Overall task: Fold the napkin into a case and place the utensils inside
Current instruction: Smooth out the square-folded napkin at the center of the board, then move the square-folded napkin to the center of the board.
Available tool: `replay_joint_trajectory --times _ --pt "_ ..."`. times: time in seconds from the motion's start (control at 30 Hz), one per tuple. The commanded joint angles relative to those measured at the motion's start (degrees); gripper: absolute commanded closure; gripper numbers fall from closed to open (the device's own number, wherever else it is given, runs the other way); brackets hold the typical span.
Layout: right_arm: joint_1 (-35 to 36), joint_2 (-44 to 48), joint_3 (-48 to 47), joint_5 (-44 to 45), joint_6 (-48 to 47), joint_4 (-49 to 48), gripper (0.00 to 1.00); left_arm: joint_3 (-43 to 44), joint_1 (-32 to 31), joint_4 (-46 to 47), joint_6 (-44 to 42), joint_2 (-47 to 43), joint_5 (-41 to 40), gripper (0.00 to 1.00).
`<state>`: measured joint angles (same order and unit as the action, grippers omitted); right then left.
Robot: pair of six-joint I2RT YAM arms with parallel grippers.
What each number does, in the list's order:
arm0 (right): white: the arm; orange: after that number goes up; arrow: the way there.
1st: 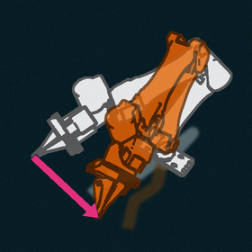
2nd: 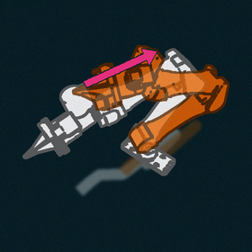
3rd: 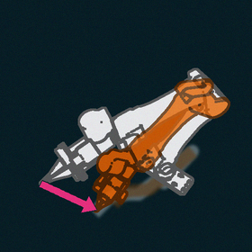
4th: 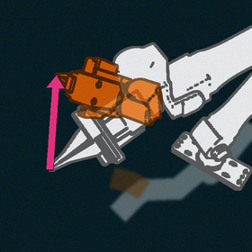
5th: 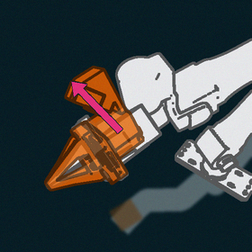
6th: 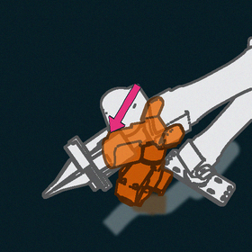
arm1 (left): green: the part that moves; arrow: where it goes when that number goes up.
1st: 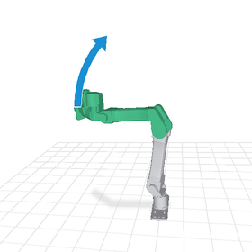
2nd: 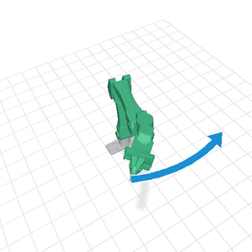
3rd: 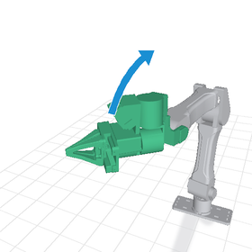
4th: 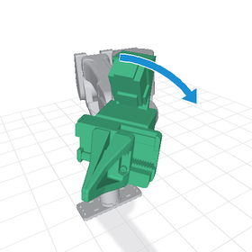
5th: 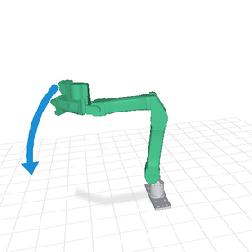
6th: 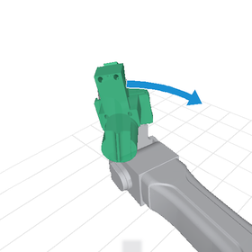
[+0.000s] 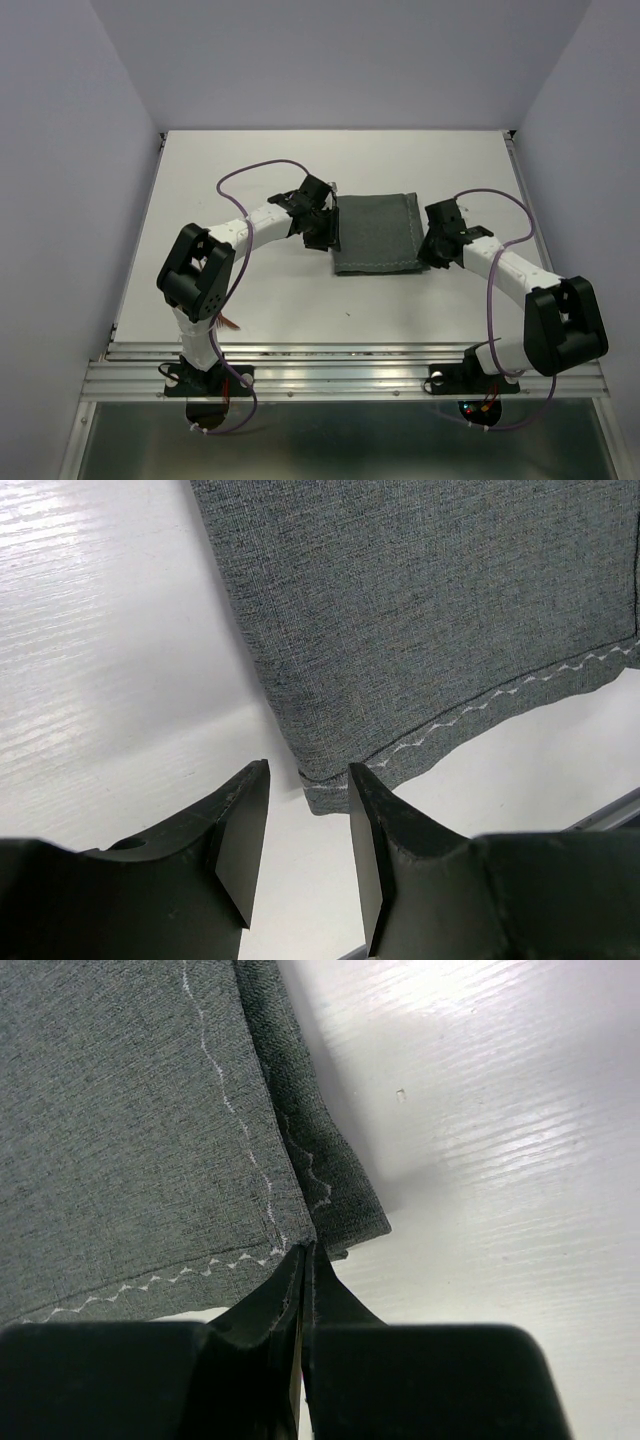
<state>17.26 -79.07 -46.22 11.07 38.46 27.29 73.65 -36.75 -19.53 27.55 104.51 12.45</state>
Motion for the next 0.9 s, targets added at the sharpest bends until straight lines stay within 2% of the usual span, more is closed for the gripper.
replay_joint_trajectory --times 0.0,0.3,0.33,0.37,0.43,0.47,0.57,0.67,0.87 --pt "-0.3 2.4 -0.3 4.2 0.4 1.0 0.99 3.0 -0.2 0.1 -1.4 -0.9 2.0 0.51" --pt "-0.3 0.8 -0.3 7.3 -0.7 1.2 0.98 3.5 -0.7 0.5 -1.8 0.8 3.5 0.52" --pt "-0.3 0.4 -0.4 7.7 -1.0 1.1 0.92 3.6 -0.7 0.5 -1.8 0.9 3.5 0.52" --pt "-0.3 0.1 -0.5 8.3 -1.7 1.2 0.78 3.6 -0.8 0.5 -1.8 1.0 3.6 0.52" --pt "-0.3 -0.8 -0.7 8.9 -2.5 1.1 0.66 3.5 -0.9 0.5 -1.9 1.1 3.6 0.52" --pt "-0.3 -1.3 -0.9 8.8 -3.6 1.0 0.51 3.4 -0.9 0.5 -1.9 1.2 3.7 0.52" --pt "-0.3 -3.5 -1.4 8.2 -5.1 0.5 0.37 3.4 -1.0 0.5 -2.1 1.5 3.7 0.52" --pt "-0.3 -5.7 -1.9 7.4 -6.5 0.0 0.32 3.4 -1.1 0.5 -2.1 1.5 3.8 0.52" --pt "-0.8 -8.3 -1.9 4.4 -8.5 -2.9 0.33 3.3 -1.3 0.5 -2.1 1.3 3.7 0.52"
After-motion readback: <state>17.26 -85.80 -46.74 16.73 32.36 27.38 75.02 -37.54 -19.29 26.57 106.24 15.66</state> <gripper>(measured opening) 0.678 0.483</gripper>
